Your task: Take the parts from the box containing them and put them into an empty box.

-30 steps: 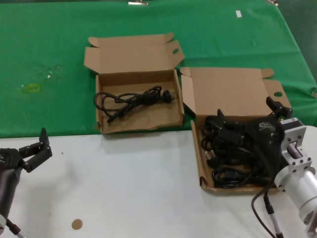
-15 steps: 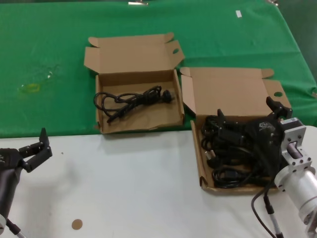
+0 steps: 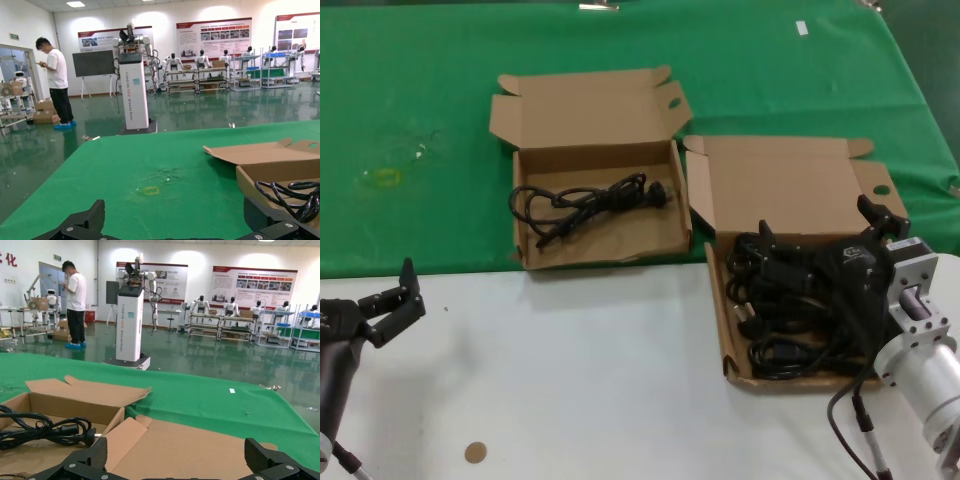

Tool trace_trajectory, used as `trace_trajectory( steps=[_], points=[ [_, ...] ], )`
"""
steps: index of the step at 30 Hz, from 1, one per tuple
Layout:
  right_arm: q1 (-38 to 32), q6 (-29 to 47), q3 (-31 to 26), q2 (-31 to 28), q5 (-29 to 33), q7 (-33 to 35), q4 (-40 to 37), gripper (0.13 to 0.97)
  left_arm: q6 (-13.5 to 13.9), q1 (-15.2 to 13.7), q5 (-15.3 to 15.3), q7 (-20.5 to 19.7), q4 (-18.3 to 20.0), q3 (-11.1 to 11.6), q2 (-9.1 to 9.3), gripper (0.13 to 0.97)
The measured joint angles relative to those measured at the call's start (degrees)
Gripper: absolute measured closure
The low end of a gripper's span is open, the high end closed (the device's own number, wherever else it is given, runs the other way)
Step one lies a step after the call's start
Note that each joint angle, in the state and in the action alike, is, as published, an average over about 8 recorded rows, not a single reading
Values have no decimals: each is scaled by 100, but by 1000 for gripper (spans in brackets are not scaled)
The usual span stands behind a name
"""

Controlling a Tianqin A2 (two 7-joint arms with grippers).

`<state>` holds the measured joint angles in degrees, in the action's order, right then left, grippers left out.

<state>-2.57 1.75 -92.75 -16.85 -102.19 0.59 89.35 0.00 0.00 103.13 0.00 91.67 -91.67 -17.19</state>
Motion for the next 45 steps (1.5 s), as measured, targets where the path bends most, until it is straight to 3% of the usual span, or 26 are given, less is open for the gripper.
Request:
trace_trajectory(
  steps=[45],
  points=[
    [0, 0, 0, 0, 0, 0, 0, 129, 0, 0, 0, 0, 0, 0, 0, 132]
  ],
)
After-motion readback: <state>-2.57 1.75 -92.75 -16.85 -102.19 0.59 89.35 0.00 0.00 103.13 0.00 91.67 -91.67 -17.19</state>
